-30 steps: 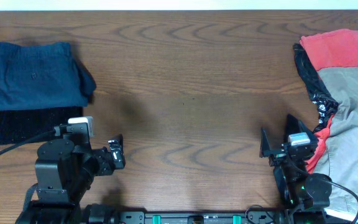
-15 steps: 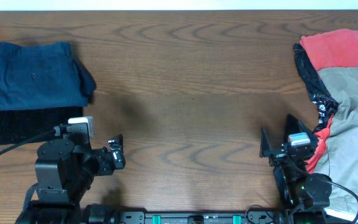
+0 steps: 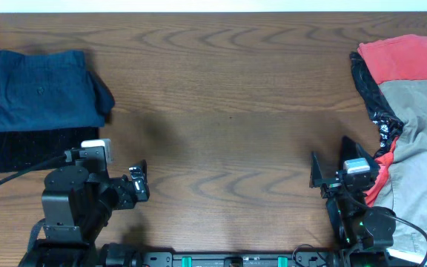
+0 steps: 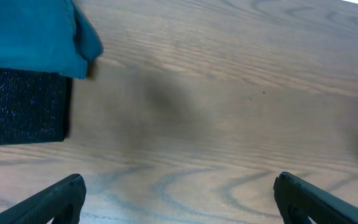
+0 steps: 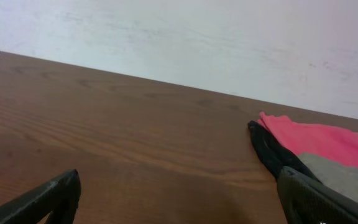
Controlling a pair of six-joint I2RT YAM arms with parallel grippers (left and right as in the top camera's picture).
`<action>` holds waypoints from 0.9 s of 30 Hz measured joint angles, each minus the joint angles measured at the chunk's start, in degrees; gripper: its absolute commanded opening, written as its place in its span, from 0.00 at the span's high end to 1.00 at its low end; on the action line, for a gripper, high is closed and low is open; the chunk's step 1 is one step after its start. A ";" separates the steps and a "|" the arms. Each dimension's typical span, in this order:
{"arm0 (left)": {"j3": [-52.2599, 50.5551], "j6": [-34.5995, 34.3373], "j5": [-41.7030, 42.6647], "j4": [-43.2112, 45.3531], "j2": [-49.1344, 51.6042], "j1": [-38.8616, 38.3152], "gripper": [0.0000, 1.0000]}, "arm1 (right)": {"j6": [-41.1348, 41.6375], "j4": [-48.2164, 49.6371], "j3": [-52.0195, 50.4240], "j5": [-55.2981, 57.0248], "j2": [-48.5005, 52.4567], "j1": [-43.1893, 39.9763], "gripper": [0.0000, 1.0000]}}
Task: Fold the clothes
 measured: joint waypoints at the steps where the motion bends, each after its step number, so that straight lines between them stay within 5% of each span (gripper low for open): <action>1: -0.28 0.33 -0.24 -0.04 -0.35 0.00 0.02 | 0.00 0.00 0.00 0.00 0.00 0.00 0.01; 8: -7.26 2.38 -4.33 3.48 -6.84 0.00 0.02 | 0.00 0.07 0.00 -0.02 0.02 0.00 0.01; 27: -43.60 4.83 -5.99 51.80 -31.63 0.00 0.02 | -0.02 0.02 0.00 -0.24 0.00 0.00 0.01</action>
